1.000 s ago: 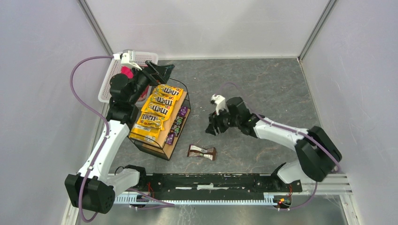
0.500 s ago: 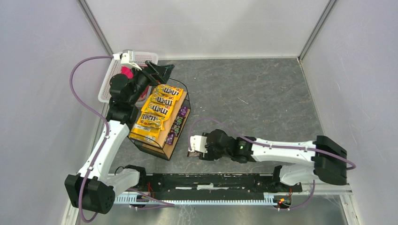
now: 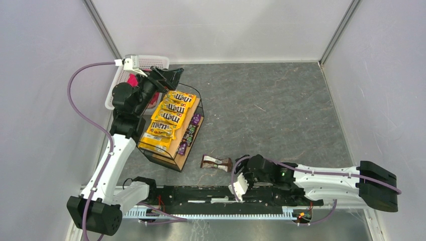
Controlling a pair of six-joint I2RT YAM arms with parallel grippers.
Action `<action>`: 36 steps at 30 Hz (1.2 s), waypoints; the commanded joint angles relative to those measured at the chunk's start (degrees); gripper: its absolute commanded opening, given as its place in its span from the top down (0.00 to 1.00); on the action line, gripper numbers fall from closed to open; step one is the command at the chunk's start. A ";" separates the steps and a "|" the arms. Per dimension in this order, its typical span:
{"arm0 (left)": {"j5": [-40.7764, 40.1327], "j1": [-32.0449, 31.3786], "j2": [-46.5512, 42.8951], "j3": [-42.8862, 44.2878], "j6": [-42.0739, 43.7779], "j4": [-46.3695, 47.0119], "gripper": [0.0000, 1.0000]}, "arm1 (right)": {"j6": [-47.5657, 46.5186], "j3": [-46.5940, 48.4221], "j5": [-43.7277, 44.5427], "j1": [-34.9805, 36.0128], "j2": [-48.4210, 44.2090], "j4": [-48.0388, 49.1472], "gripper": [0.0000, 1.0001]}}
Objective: Place and organize the candy bags onto the shelf
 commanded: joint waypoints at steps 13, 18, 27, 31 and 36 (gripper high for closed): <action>1.39 -0.33 -0.17 1.63 0.46 1.33 0.01 | -14.56 -3.92 -6.49 0.42 9.72 27.86 0.40; 1.53 -0.33 0.35 1.63 0.46 1.33 0.01 | -14.62 -3.63 -8.48 0.43 14.65 34.00 0.43; 1.80 -0.33 1.32 1.63 0.44 1.33 0.01 | -12.44 -3.76 -9.25 0.44 18.98 40.71 0.56; 1.80 -0.33 1.33 1.67 0.46 1.33 0.01 | -4.07 -0.52 -7.17 0.43 18.96 37.47 0.80; 1.62 -0.33 1.48 1.55 0.78 1.31 0.01 | 5.27 -0.62 -3.69 0.41 17.40 39.33 0.87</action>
